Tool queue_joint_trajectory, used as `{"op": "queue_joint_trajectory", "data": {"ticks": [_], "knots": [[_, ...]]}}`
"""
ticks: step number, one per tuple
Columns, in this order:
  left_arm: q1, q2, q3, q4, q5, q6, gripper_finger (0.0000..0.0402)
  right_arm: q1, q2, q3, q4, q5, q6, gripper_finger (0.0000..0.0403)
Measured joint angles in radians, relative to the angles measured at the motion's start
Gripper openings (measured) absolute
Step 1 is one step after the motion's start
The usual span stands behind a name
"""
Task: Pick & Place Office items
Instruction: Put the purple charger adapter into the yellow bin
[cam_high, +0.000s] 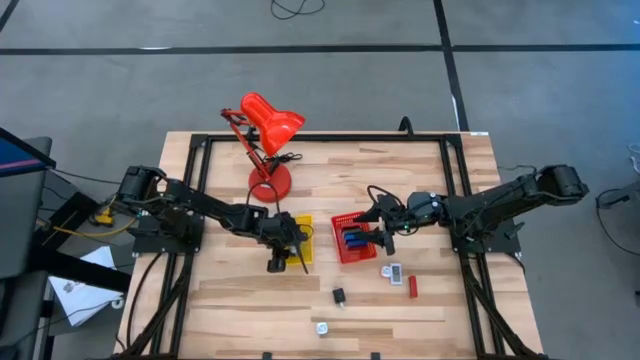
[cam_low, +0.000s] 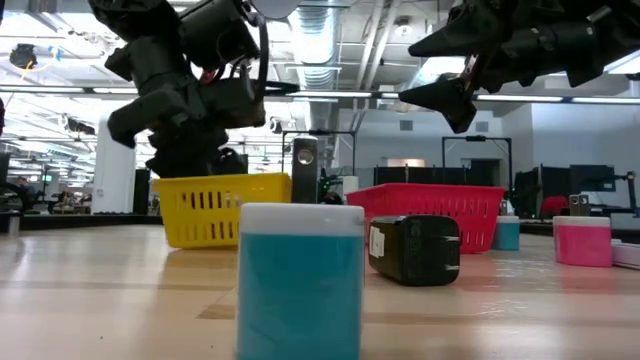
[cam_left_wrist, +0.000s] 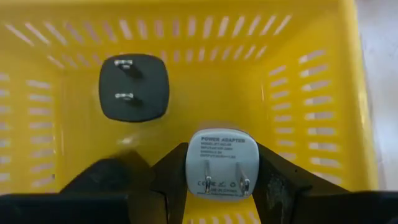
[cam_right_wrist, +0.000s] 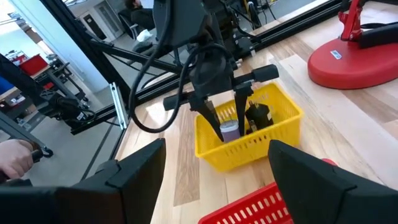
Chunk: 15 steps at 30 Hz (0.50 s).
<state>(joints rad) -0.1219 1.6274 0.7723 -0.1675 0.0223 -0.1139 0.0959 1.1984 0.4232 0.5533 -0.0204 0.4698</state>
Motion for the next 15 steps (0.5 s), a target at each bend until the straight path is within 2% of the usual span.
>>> {"op": "queue_joint_trajectory", "data": {"ticks": [15], "knots": [[0.0, -0.003, 0.0, 0.02, 0.001, 0.003, 0.017, 0.0, 0.0, 0.0, -0.001, 0.021, -0.006, 0.0276]]}}
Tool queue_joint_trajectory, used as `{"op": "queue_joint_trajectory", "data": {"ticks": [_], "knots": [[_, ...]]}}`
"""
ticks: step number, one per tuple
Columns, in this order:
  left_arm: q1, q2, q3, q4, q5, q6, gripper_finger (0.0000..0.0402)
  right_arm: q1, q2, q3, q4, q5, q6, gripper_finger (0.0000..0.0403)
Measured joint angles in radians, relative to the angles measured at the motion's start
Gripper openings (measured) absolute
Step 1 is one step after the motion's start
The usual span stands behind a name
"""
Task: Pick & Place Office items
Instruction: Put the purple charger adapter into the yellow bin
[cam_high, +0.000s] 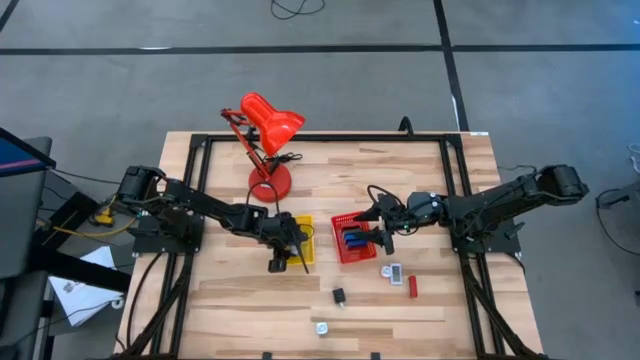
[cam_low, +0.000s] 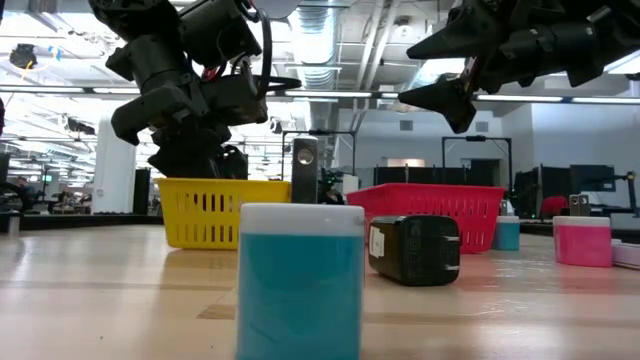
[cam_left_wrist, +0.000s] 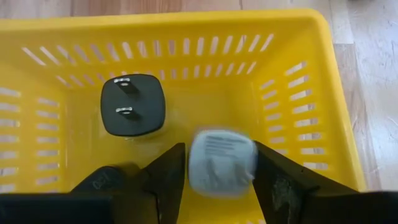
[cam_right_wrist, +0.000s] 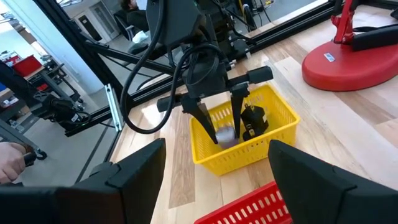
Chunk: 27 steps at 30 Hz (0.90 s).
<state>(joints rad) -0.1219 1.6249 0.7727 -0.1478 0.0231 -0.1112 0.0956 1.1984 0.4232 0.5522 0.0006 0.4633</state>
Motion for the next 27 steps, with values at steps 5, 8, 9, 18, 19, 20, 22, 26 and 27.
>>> {"op": "queue_joint_trajectory", "data": {"ticks": [5, 8, 9, 18, 19, 20, 22, 26, 27], "knots": [[0.0, 0.0, 0.0, 0.0, 0.0, 0.0, 0.0181, 0.0, 0.0, 0.0, 0.0, 0.0, 0.0, 0.0276], [0.0, -0.001, 0.0, -0.001, 0.0, 0.001, 0.0187, 0.0, 0.0, 0.0, -0.002, 0.0, 0.0, 0.0276], [0.0, -0.001, 0.0, -0.001, 0.0, 0.001, 0.0188, 0.0, 0.0, 0.0, -0.002, 0.0, 0.004, 0.0276], [0.0, -0.039, 0.001, 0.012, 0.0, 0.001, 0.0204, 0.0, 0.0, 0.0, -0.029, 0.0, 0.015, 0.0276], [0.0, -0.039, 0.001, 0.01, 0.0, 0.001, 0.0206, 0.0, 0.0, 0.0, -0.032, 0.0, 0.015, 0.0276], [0.0, -0.039, 0.001, 0.009, 0.0, 0.001, 0.0207, 0.0, 0.0, 0.0, -0.033, 0.0, 0.015, 0.0276], [0.0, -0.039, 0.001, 0.011, 0.0, 0.001, 0.0207, 0.0, 0.0, 0.0, -0.036, 0.0, 0.016, 0.0276], [0.003, -0.039, 0.001, 0.011, 0.0, 0.0, 0.0206, 0.0, 0.0, 0.0, -0.042, 0.0, 0.015, 0.0276], [0.003, -0.039, 0.001, 0.009, -0.001, 0.0, 0.0205, 0.0, 0.0, 0.0, -0.045, 0.0, 0.016, 0.0276]]}}
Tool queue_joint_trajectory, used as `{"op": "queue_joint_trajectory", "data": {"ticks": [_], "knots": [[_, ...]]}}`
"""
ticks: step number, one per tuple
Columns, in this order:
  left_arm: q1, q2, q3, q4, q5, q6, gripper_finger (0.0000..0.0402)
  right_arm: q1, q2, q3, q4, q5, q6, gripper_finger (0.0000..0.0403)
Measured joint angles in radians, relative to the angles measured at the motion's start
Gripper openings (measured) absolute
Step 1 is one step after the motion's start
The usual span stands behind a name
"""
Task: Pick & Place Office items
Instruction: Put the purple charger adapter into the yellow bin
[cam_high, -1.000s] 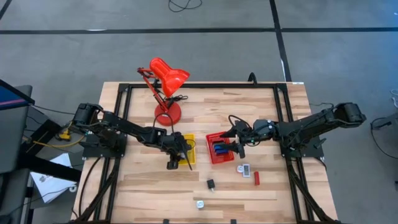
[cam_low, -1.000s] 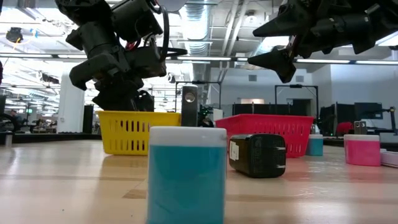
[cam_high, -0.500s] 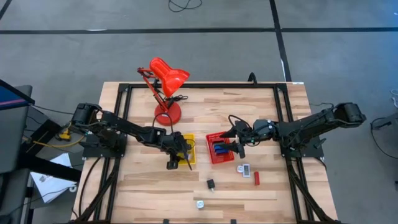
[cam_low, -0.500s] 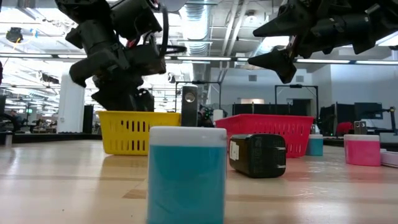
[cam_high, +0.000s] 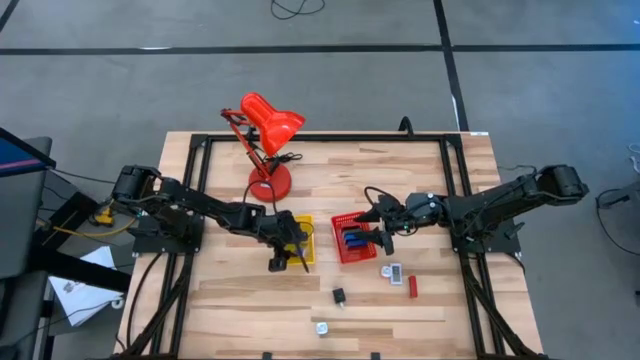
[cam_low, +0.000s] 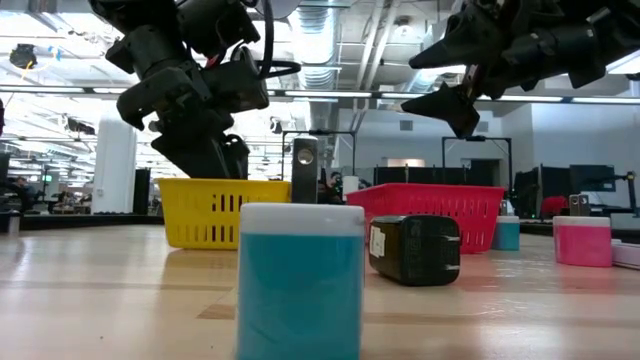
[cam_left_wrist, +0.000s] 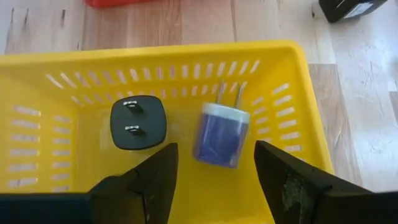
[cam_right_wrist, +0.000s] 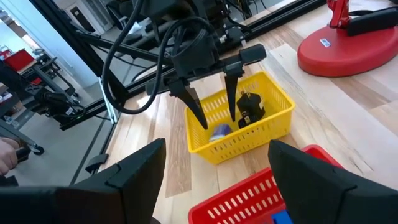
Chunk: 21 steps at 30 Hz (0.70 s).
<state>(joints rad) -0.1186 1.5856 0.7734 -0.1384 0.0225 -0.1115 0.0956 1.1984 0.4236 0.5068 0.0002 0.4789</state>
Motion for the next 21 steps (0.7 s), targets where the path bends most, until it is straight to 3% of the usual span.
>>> {"op": "queue_joint_trajectory", "data": {"ticks": [5, 21], "knots": [[0.007, 0.0, 0.0, -0.003, -0.059, -0.025, 0.0205, 0.0, 0.0, 0.0, -0.001, 0.0, 0.0, 0.0276], [0.007, 0.048, -0.001, -0.03, -0.061, -0.025, 0.0207, 0.0, 0.0, 0.0, -0.001, 0.0, 0.0, 0.0276]]}}
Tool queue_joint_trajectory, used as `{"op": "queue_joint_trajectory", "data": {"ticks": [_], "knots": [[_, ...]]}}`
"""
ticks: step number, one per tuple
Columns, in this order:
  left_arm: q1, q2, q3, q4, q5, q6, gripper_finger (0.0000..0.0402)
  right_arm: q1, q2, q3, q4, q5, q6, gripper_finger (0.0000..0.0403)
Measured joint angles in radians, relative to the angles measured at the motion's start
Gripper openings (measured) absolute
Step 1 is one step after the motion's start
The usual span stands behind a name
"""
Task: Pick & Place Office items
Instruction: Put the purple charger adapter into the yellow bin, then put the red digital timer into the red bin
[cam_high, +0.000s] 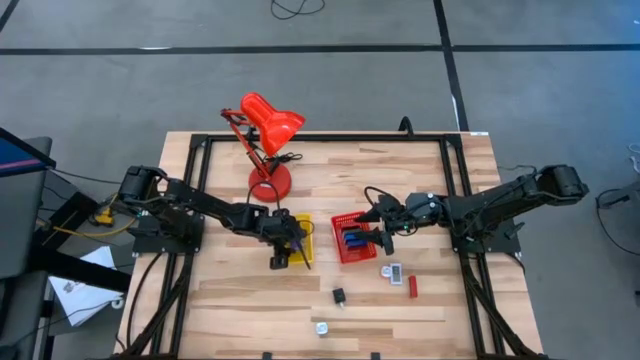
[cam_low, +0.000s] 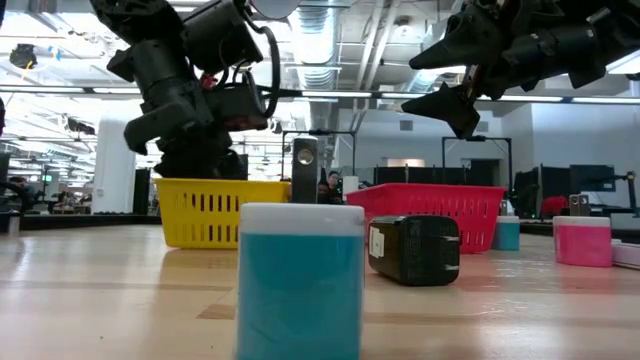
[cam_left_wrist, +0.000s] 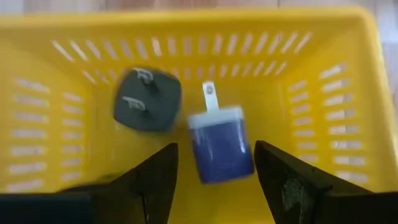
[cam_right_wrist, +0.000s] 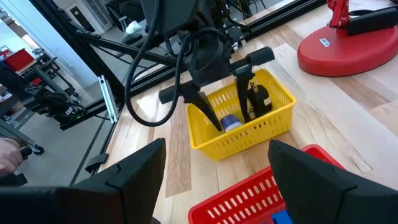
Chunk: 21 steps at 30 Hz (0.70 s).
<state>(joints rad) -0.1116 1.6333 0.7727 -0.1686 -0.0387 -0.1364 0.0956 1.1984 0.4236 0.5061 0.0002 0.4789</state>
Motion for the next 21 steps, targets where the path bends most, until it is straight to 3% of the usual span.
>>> {"op": "queue_joint_trajectory", "data": {"ticks": [9, 21], "knots": [[0.0, -0.012, 0.0, -0.009, 0.0, 0.007, 0.0204, 0.0, 0.0, 0.0, -0.001, 0.0, 0.0, 0.0276], [0.0, -0.13, 0.0, 0.016, 0.001, 0.008, 0.0204, 0.0, 0.0, 0.0, -0.006, 0.0, 0.0, 0.0276]]}}
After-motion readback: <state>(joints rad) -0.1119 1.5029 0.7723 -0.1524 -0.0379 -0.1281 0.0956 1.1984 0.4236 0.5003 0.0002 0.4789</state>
